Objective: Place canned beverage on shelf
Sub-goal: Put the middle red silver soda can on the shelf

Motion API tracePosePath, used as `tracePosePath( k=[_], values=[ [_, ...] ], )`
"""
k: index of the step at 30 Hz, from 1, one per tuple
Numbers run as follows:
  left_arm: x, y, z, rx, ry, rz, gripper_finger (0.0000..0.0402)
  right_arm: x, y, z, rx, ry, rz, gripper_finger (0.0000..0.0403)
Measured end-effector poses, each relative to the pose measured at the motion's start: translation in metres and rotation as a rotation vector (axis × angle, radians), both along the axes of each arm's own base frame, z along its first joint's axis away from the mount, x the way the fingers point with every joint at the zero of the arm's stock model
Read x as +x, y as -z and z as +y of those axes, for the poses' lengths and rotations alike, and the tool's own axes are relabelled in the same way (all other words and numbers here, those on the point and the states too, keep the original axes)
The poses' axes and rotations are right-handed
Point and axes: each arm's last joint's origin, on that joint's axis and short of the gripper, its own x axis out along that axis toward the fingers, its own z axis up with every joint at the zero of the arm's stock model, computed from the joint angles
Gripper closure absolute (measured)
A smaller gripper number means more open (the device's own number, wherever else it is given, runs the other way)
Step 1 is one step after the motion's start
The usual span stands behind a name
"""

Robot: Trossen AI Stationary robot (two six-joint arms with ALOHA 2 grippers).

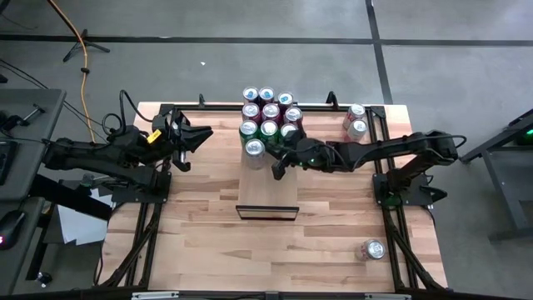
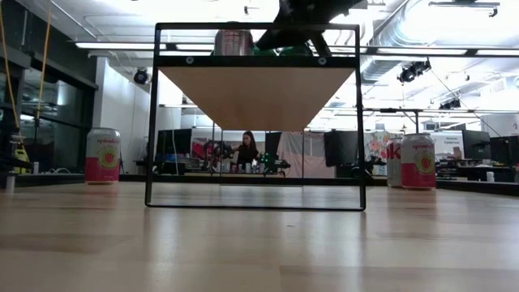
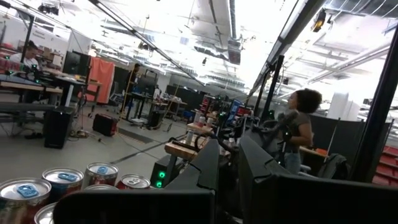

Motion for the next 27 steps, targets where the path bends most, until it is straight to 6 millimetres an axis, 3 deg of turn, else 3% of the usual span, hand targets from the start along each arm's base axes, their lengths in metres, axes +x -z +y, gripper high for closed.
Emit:
tracePosePath(
  k=[9,17,27],
  values=[
    [0.000,0.000,0.001,-0.008,-0.025,0.001,0.0402,-0.001,0.004,0.008,0.047,0.004,0.016,0.0403],
    [0.000,0.000,0.001,-0.011,-0.035,0.005,0.0402,0.014,0.017,0.010,0.069,0.016,0.012,0.0403],
    [0.000,0.000,0.001,-0.011,-0.035,0.001,0.0401,0.010,0.009,0.004,0.057,0.040,0.017,0.0403]
  ],
)
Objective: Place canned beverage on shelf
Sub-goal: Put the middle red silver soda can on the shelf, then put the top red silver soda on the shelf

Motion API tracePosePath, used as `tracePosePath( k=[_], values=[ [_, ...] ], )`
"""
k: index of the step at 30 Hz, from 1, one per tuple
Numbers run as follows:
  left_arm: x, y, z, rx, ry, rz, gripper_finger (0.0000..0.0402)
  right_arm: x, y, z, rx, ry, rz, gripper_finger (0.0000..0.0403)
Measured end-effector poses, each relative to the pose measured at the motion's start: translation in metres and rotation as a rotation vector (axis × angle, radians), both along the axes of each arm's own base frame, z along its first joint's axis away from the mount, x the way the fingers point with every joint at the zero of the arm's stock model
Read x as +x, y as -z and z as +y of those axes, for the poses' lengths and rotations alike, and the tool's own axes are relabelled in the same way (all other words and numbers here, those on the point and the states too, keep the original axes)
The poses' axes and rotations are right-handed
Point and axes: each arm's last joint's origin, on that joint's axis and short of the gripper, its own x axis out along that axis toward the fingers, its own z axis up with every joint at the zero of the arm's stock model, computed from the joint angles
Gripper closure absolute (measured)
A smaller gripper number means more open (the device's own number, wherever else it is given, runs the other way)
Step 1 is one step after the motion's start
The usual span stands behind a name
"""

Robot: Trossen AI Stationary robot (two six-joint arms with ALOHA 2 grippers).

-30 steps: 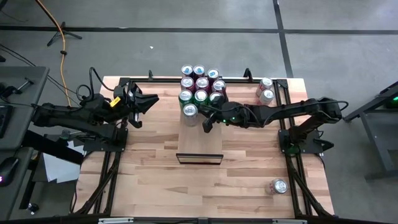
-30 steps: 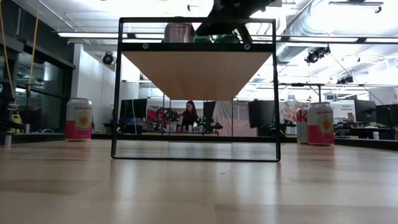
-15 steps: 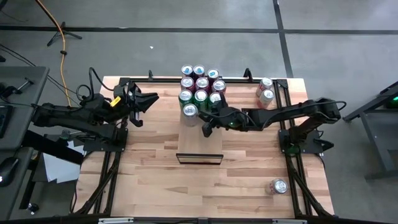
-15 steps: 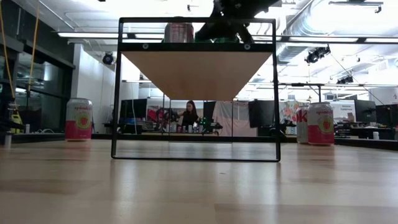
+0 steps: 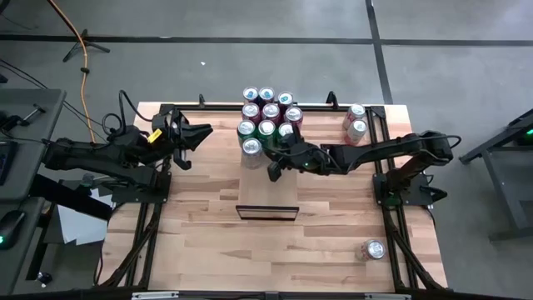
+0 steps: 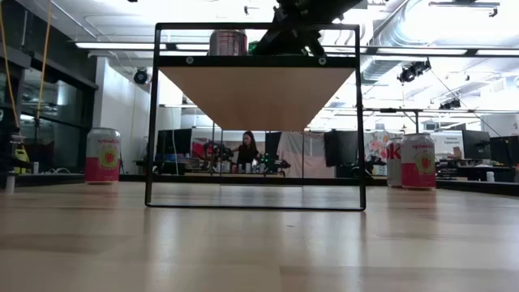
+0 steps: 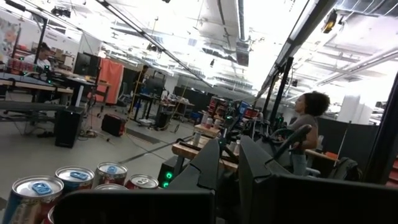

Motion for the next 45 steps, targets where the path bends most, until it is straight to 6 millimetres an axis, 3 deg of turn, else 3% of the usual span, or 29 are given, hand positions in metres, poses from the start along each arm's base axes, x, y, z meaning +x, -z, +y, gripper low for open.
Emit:
tracePosePath(
  k=[7,13,16,21,27,36,40,45],
  values=[
    [0.002,0.020,0.002,-0.054,-0.067,0.196,0.0401,-0.025,-0.018,-0.001,0.010,-0.014,0.058,0.0403],
    [0.010,0.047,0.001,-0.156,-0.056,0.425,0.0402,-0.063,-0.053,-0.003,0.001,-0.027,0.022,0.0403],
    [0.012,0.050,0.000,-0.166,-0.019,0.450,0.0402,-0.084,-0.070,-0.004,-0.014,-0.034,-0.015,0.0403],
    [0.010,0.033,-0.002,-0.085,0.061,0.355,0.0402,-0.108,-0.090,-0.005,-0.038,-0.045,-0.074,0.0403],
    [0.001,0.002,-0.001,0.023,0.045,0.293,0.0402,-0.116,-0.095,-0.005,-0.071,-0.058,-0.076,0.0403],
    [-0.001,-0.005,-0.001,0.016,0.045,0.275,0.0402,-0.118,-0.091,-0.008,-0.096,-0.030,-0.026,0.0400],
    [-0.001,-0.005,-0.001,-0.011,0.050,0.263,0.0402,-0.122,-0.087,-0.021,-0.052,0.056,0.004,0.0363],
    [-0.001,-0.005,-0.001,-0.021,0.052,0.260,0.0401,-0.134,-0.094,-0.054,-0.088,0.177,0.100,0.0260]
  ],
)
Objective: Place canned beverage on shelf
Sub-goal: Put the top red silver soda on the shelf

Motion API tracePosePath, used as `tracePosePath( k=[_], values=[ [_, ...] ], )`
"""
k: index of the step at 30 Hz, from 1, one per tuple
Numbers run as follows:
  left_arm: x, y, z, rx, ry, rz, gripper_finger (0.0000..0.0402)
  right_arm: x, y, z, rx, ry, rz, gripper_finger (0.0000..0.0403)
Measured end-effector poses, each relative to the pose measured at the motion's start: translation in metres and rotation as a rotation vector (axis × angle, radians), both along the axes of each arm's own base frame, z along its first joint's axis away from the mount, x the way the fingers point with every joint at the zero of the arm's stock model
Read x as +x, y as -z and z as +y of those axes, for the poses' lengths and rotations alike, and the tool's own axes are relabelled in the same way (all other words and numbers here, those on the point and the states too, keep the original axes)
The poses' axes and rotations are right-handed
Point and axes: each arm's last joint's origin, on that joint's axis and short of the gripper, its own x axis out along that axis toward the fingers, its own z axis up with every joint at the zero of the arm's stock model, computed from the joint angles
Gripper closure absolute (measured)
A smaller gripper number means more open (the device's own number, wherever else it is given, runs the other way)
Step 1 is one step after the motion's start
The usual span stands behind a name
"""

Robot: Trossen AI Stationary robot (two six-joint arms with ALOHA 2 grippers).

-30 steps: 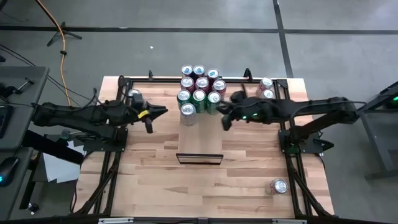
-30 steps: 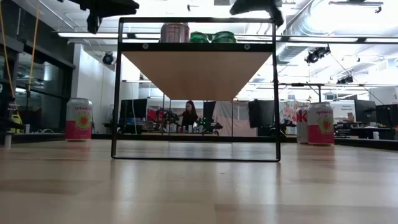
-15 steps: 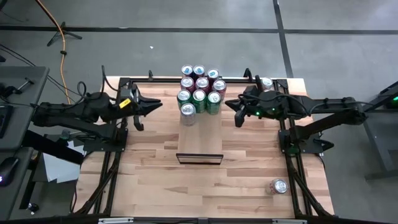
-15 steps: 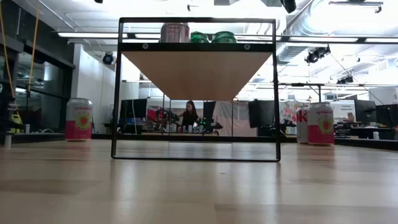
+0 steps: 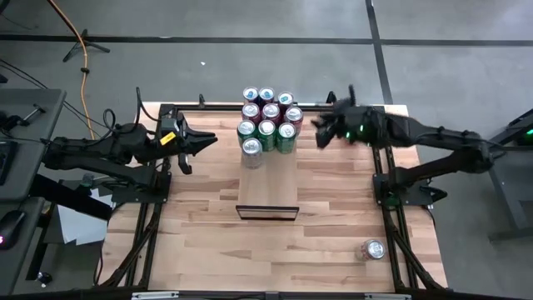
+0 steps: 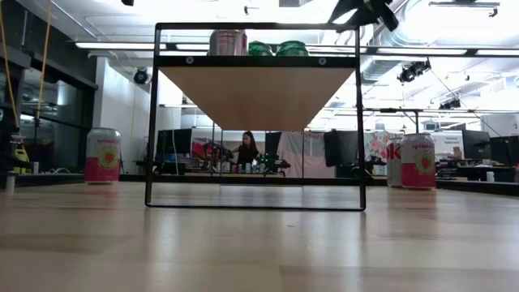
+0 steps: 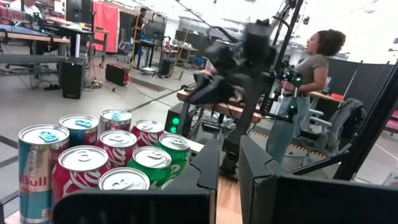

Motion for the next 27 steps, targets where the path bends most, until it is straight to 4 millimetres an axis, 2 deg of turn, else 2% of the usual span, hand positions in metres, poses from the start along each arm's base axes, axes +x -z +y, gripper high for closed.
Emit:
tracePosePath(
  k=[2,5,7,10,14,16,21,27],
  values=[
    [0.000,0.000,0.000,0.000,0.000,0.000,0.0402,-0.009,-0.003,-0.018,-0.013,0.079,0.052,0.0211],
    [0.000,0.000,0.000,-0.001,0.000,0.000,0.0402,-0.019,0.003,-0.050,-0.002,0.217,0.138,0.0144],
    [0.000,0.000,0.000,-0.001,0.000,0.000,0.0402,-0.029,0.011,-0.071,0.040,0.326,0.209,0.0107],
    [0.000,0.000,0.000,-0.001,0.000,0.000,0.0402,-0.043,0.032,-0.098,0.164,0.508,0.321,0.0073],
    [0.000,0.000,0.000,0.008,-0.005,0.003,0.0402,-0.059,0.055,-0.129,0.326,0.760,0.386,0.0059],
    [0.000,0.000,0.001,0.022,-0.023,0.008,0.0401,-0.062,0.065,-0.142,0.373,0.831,0.413,0.0059],
    [0.000,0.000,0.001,0.030,-0.056,0.012,0.0402,-0.064,0.087,-0.168,0.450,0.923,0.447,0.0059],
    [0.000,0.000,0.002,0.030,-0.058,0.013,0.0402,-0.060,0.110,-0.184,0.531,0.956,0.500,0.0059]
  ],
)
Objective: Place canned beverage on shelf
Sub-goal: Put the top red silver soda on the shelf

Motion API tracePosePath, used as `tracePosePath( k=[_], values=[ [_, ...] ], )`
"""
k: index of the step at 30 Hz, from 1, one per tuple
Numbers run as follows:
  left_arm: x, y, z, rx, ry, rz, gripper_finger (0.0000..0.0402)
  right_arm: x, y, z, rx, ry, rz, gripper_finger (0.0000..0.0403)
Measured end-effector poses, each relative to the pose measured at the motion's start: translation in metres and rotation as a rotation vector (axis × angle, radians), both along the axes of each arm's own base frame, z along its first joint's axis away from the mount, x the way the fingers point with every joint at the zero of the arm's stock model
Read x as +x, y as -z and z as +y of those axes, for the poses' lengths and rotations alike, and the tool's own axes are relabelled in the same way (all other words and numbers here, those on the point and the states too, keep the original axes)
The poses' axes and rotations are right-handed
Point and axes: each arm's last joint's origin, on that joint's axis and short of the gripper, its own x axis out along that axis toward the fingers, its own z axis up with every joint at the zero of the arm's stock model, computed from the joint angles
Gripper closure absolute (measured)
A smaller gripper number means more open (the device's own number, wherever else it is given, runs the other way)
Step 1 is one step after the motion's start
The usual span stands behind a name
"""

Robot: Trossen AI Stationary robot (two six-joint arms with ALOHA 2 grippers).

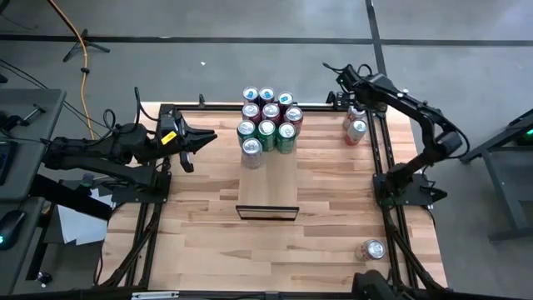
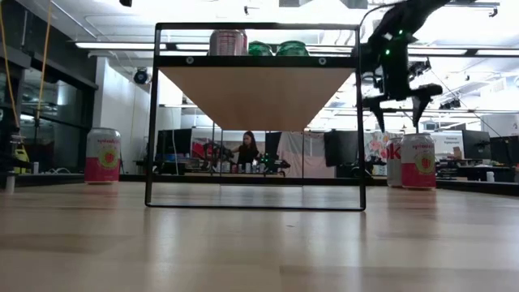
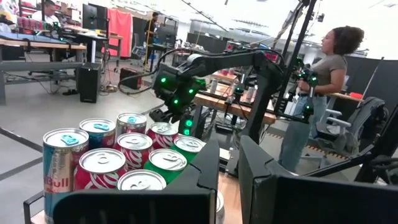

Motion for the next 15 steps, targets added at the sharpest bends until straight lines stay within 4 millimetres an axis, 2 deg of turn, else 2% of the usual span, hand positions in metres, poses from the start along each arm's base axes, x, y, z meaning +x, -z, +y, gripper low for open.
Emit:
tracePosePath(
  k=[9,15],
  values=[
    [0.000,0.000,0.000,0.018,-0.003,0.007,0.0402,-0.004,0.025,-0.021,0.057,0.056,0.047,0.0059],
    [0.000,0.000,0.000,0.017,-0.003,0.007,0.0402,-0.008,0.038,-0.037,0.090,0.077,0.010,0.0059]
  ],
)
